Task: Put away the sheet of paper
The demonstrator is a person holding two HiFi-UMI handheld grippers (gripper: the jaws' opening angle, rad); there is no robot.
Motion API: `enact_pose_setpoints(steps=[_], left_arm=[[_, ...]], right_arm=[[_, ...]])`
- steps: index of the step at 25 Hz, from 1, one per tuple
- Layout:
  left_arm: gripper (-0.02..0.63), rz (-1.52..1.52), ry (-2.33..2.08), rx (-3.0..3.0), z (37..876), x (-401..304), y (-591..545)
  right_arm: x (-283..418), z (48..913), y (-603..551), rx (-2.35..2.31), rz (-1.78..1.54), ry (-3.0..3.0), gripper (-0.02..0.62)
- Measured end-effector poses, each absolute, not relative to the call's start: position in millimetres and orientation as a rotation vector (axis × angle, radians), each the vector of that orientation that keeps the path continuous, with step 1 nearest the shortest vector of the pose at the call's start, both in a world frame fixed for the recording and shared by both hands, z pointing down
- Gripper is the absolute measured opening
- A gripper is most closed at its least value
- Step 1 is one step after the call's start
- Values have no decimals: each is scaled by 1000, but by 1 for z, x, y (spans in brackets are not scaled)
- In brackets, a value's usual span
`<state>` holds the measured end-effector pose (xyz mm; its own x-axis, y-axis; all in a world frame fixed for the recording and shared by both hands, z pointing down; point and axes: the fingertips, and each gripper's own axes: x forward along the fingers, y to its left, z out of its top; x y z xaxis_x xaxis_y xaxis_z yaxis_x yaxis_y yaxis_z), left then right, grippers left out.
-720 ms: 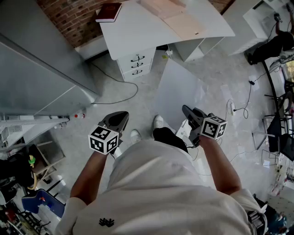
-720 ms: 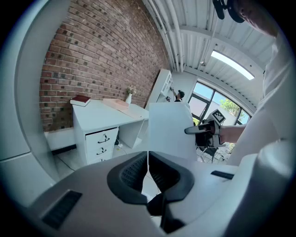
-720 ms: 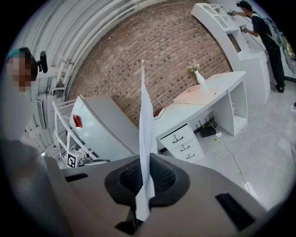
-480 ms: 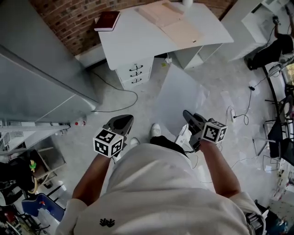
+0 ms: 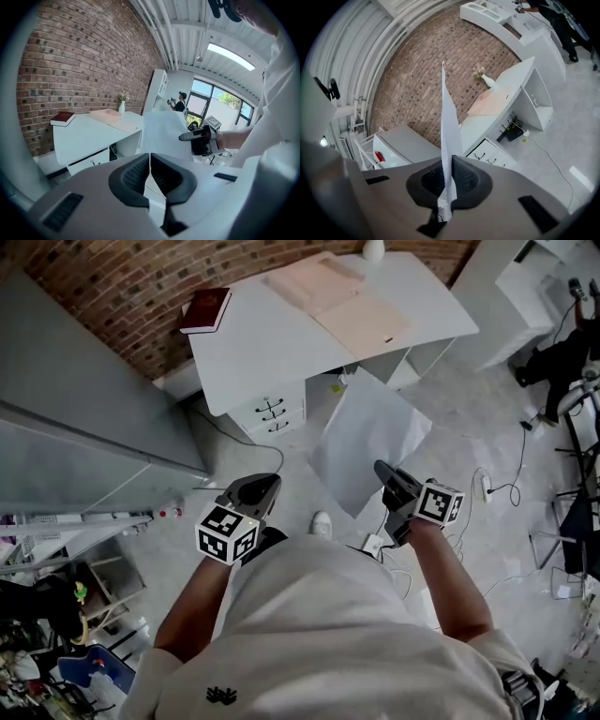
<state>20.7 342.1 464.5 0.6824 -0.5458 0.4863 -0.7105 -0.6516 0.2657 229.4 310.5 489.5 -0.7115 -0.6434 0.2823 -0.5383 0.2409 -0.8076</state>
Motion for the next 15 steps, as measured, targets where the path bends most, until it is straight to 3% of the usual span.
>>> enact_pose_setpoints(steps=[7,15], left_arm=[[29,523,-916,2471,468,58,297],[29,543,-814,2533,480,47,200]], right_arm=[[269,496,254,-1133,-1523,2166,28],[280,498,159,-1159,-1505,1973,28]])
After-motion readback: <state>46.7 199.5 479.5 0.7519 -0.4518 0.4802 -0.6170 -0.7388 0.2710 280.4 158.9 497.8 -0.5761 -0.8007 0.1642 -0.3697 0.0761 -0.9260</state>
